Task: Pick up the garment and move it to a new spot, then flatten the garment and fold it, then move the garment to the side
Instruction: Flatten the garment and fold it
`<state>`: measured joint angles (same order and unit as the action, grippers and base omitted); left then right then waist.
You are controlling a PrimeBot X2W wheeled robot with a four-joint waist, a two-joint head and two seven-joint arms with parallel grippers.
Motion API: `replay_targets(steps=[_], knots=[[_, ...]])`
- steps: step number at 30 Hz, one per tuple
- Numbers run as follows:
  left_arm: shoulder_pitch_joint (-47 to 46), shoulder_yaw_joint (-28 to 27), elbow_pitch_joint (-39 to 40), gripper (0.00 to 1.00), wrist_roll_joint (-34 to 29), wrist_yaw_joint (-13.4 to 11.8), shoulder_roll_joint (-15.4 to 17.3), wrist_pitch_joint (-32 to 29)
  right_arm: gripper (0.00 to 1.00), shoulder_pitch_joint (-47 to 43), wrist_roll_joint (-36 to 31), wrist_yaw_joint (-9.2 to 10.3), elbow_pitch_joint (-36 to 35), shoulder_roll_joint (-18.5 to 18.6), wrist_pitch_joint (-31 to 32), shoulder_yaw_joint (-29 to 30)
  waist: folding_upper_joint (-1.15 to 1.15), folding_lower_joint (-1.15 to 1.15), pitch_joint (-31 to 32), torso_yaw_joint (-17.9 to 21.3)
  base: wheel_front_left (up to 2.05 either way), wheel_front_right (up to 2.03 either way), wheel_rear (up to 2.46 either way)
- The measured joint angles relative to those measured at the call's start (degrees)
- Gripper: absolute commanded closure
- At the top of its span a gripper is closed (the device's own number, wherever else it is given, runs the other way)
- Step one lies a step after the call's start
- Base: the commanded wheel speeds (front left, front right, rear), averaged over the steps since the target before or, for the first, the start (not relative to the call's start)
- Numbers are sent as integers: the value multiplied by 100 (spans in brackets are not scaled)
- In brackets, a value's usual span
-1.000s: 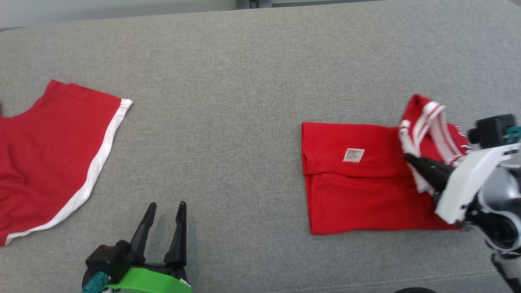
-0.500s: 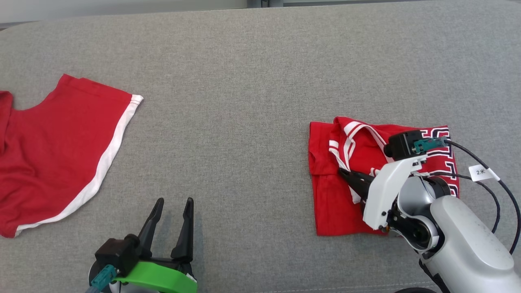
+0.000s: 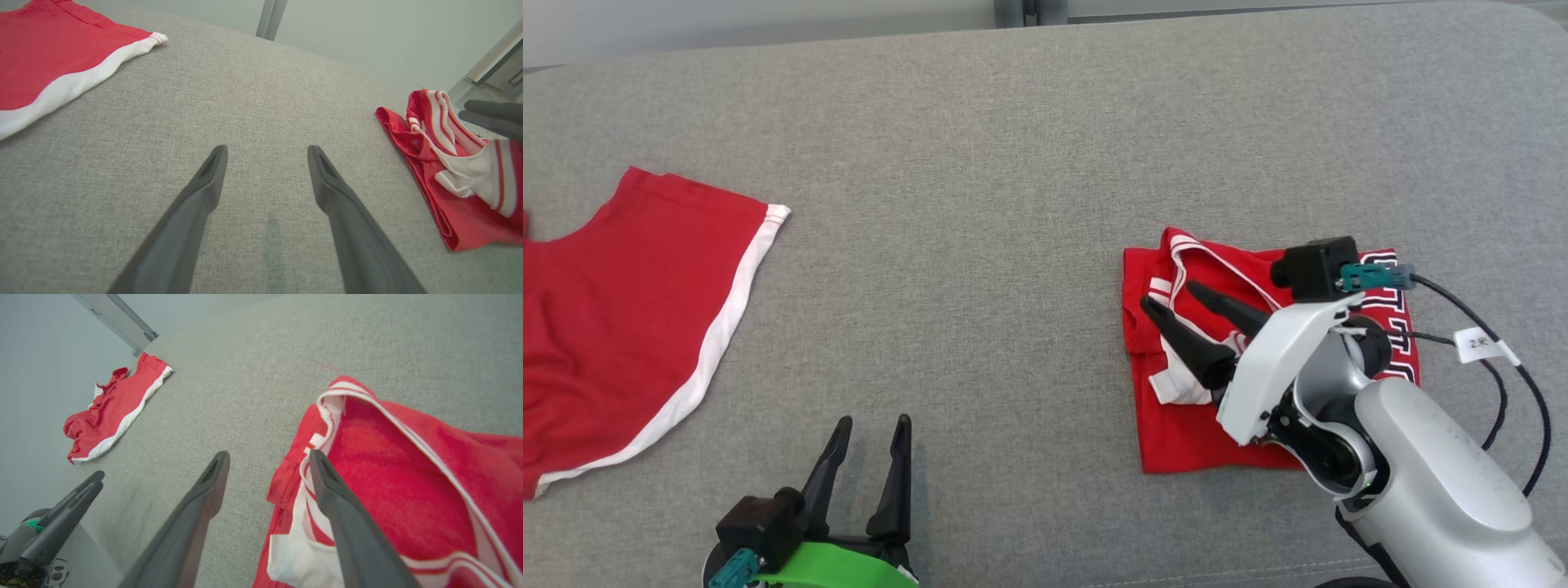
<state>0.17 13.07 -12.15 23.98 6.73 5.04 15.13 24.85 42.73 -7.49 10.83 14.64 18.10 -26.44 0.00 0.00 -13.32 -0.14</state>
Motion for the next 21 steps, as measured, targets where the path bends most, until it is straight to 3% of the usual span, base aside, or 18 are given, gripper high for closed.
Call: replay_targets(steps=[5, 6, 7, 8, 9, 15, 18, 21], knots=[[154, -157, 104, 0, -12, -21, 42, 0, 0, -197, -271, -1, -959, 283, -870, 316, 0, 0, 6, 165, 0, 0, 0], [172, -171, 125, 0, -30, -31, 57, 0, 18, -278, -456, -1, -1068, 358, -1113, 465, 0, 0, -1, 206, 0, 0, 0], [184, -179, 162, 0, -42, -53, 69, 0, 48, -370, -678, 0, -1134, 434, -1361, 612, 0, 0, -12, 246, 0, 0, 0], [188, -180, 197, 0, -44, -57, 88, 0, 65, -477, -895, 0, -1159, 478, -1597, 767, 0, 0, -28, 288, 0, 0, 0], [191, -174, 235, 0, -48, -67, 103, -1, 99, -598, -1034, 0, -1140, 461, -1856, 920, 0, 0, -48, 328, 0, 0, 0], [179, -135, 446, 0, -137, -93, 231, -159, 100, -1111, -2381, 0, -157, 163, -3147, 1214, 0, 0, -289, 511, 0, 0, 0], [167, -114, 546, 0, -164, -122, 300, -253, 100, -1085, -2860, -4, 385, -210, -3292, 1262, 0, 0, -424, 592, 0, 0, 0], [148, -94, 665, 0, -212, -143, 365, -352, 100, -867, -3284, -4, 370, -546, -3310, 1502, 0, 0, -563, 656, 0, 0, 0]])
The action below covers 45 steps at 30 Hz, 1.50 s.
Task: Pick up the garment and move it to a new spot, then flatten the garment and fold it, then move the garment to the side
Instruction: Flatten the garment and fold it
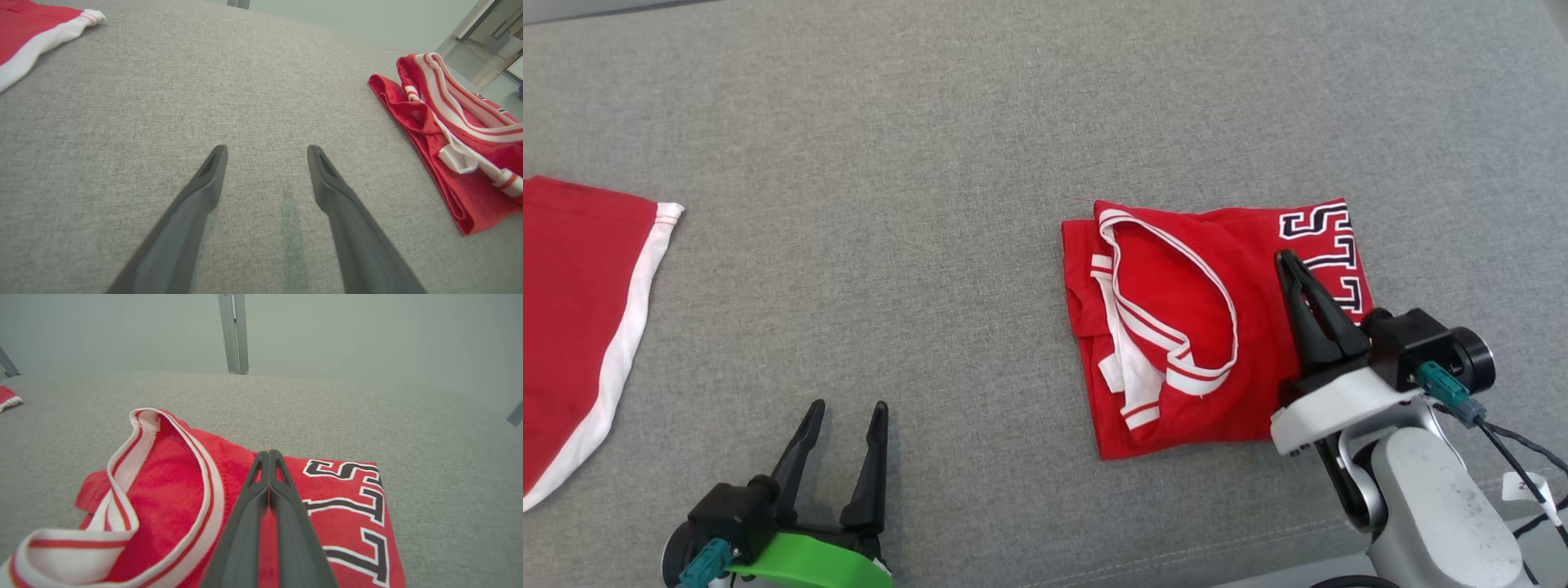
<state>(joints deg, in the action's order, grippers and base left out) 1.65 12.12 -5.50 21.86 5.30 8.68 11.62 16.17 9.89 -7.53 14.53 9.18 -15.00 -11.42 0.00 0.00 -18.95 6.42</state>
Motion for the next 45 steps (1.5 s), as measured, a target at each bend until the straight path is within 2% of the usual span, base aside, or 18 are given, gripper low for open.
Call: replay_targets(steps=[8, 26, 29, 35, 42, 45], knots=[[-73, 29, 160, 0, -15, -36, 99, -122, 100, 82, -744, -1, 416, -318, -1, 51, 0, 0, -240, -51, 0, 0, 0], [-230, 179, -75, 0, 73, -59, -86, 65, 100, 289, -1010, 19, 1006, -458, -25, -1343, 0, 0, -311, -637, 0, 0, 0], [-232, 185, -144, 0, 90, -58, -100, 108, 100, 281, -1007, 8, 981, -467, -23, -1540, 0, 0, -279, -700, 0, 0, 0], [-230, 180, -236, 0, 131, -60, -146, 168, 100, 177, -950, 3, 747, -471, -14, -1515, 0, 0, -185, -729, 0, 0, 0], [-142, 97, -282, 0, 235, -93, -190, 244, 100, -37, -758, 3, -222, -479, -14, -1117, 0, 0, -21, -615, 0, 0, 0], [-23, -3, -269, 0, 281, -121, -183, 267, 76, -215, -656, 3, -657, -342, -14, -959, 0, 0, 128, -545, 0, 0, 0]])
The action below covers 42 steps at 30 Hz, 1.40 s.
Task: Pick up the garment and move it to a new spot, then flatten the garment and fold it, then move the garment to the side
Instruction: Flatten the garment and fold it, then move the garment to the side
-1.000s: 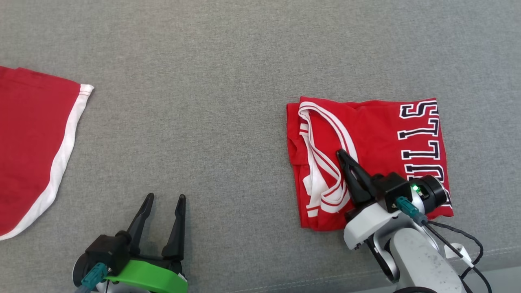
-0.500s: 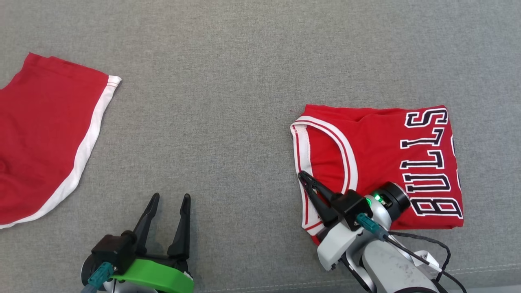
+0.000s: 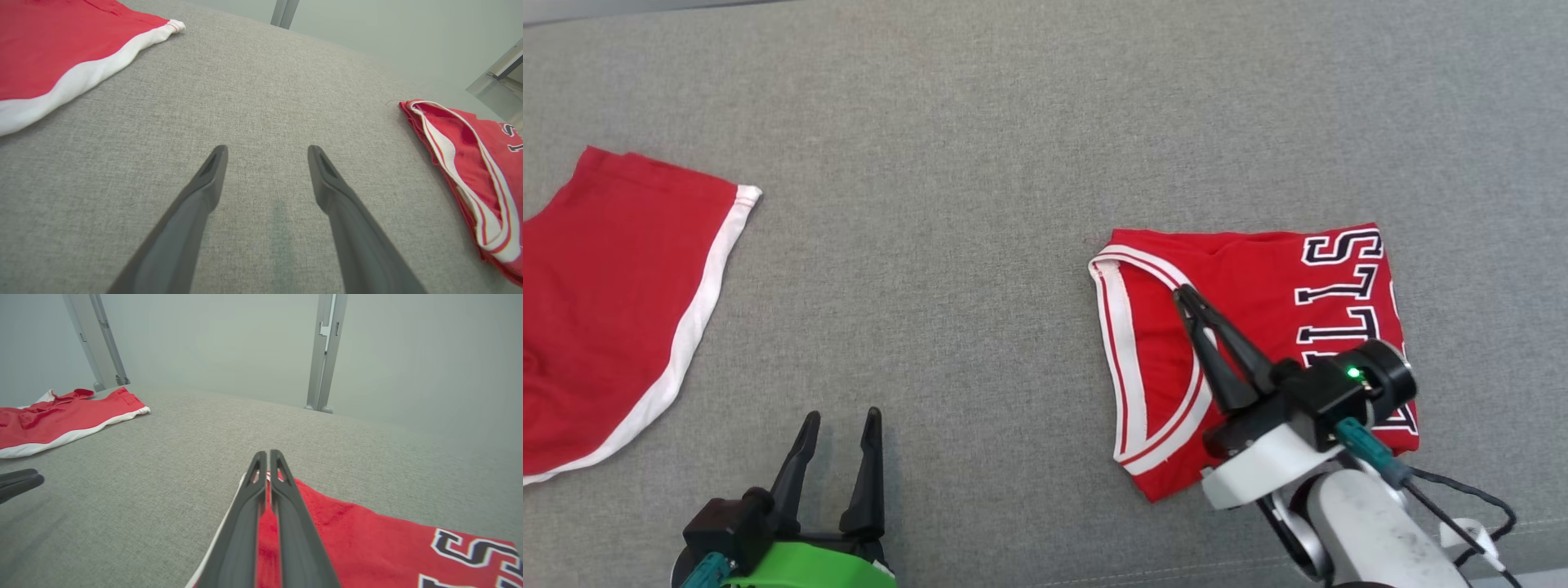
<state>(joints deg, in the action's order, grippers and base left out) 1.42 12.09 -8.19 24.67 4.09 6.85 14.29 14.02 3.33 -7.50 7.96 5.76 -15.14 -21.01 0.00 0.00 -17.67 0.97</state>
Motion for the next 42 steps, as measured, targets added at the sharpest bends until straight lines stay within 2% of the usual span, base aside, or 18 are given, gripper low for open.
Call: replay_targets(steps=[2, 3, 4, 11, 16, 21, 23, 30, 36, 40, 42], knots=[[84, -83, 1, 0, 25, -5, 14, 32, 56, -115, 29, 0, -270, 172, 0, 163, 0, 0, 119, 48, 0, 0, 0], [116, -120, 1, 0, 29, -7, 20, 40, 18, -185, 22, 0, -413, 265, 1, 286, 0, 0, 186, 73, 0, 0, 0], [149, -157, -4, 0, 36, -7, 21, 43, 0, -254, 12, 0, -553, 332, 0, 434, 0, 0, 252, 96, 0, 0, 0], [318, -468, -60, 0, 23, -25, -20, 68, 0, -971, 294, 0, -862, 391, 1, 1798, 0, 0, 748, 204, 0, 0, 0], [506, -609, -42, 0, -148, 2, -91, 76, 0, -1421, 389, 0, -380, 381, 0, 2494, 0, 0, 1078, 204, 0, 0, 0], [684, -761, -55, 0, -318, 5, -160, 76, 0, -1643, 392, 0, 30, 343, 0, 2821, 0, 0, 1322, 174, 0, 0, 0], [753, -860, -57, 0, -375, 55, -205, 76, 0, -1740, 390, 0, 399, 289, 1, 3003, 0, 0, 1457, 137, 0, 0, 0], [804, -1050, -130, 0, -521, 165, -264, 76, 0, -1676, 367, 0, 1104, 271, 0, 3111, 0, 0, 1585, 76, 0, 0, 0], [849, -1146, -142, 0, -615, 229, -305, 76, 0, -1480, 398, 0, 1273, 390, 0, 2960, 0, 0, 1625, 73, 0, 0, 0], [846, -1202, -80, 0, -657, 255, -331, 77, 0, -1143, 760, 0, 1471, 615, 10, 2438, 0, 0, 1543, 79, 0, 0, 0], [834, -1213, -31, 0, -667, 271, -335, 76, 0, -951, 1113, 0, 1701, 795, 338, 2030, 0, 0, 1485, 81, 0, 0, 0]])
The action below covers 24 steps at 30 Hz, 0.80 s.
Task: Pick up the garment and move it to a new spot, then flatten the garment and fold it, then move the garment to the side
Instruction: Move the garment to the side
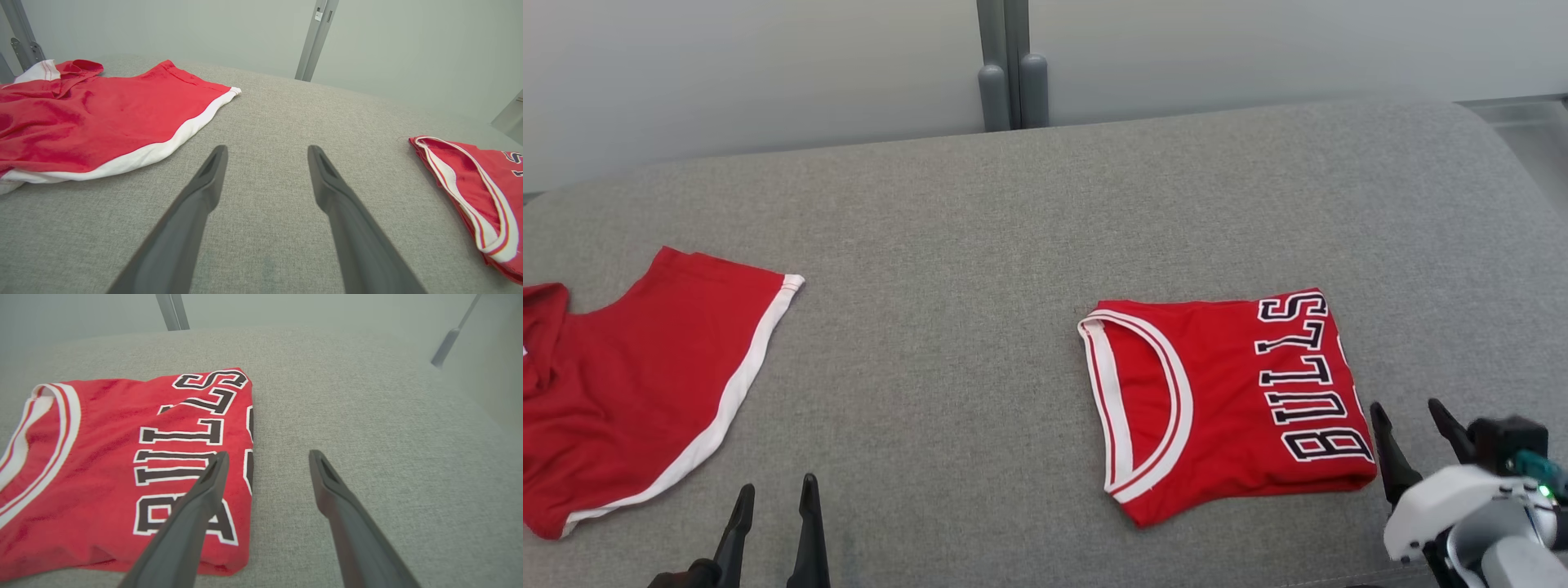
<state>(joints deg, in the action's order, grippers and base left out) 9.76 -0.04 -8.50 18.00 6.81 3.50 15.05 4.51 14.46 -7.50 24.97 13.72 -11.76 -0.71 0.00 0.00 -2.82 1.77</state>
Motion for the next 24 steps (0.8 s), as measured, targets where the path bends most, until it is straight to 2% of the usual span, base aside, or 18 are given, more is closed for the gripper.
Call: replay_targets(steps=[5, 10, 18, 19, 20, 21, 24], knots=[[-85, 7, 59, 0, -34, 20, -15, 1, 0, 817, 1083, 0, 102, 509, 1340, -668, 0, 0, -194, -13, 0, 0, 0], [-229, 60, 66, 0, -49, 32, -30, 1, 0, 1341, 1839, -1, 301, 750, 2530, -935, 0, 0, -431, -62, 0, 0, 0], [-432, 90, 49, 0, -31, 49, -41, 1, 0, 1706, 2420, 0, 725, 857, 3199, -1179, 0, 0, -713, -264, 0, 0, 0], [-444, 100, 65, 0, -31, 49, -42, 1, 3, 1735, 2542, 1, 712, 861, 3233, -1214, 0, 0, -743, -285, 0, 0, 0], [-457, 108, 85, 0, -31, 51, -45, 1, 60, 1767, 2699, 1, 702, 847, 3233, -1209, 0, 0, -773, -300, 0, 0, 0], [-467, 110, 109, 0, -31, 51, -46, 1, 100, 1809, 2847, 1, 687, 833, 3228, -1209, 0, 0, -807, -311, 0, 0, 0], [-508, 110, 176, 0, -31, 51, -48, 1, 100, 1929, 3150, 2, 541, 827, 3231, -1354, 0, 0, -908, -297, 0, 0, 0]])
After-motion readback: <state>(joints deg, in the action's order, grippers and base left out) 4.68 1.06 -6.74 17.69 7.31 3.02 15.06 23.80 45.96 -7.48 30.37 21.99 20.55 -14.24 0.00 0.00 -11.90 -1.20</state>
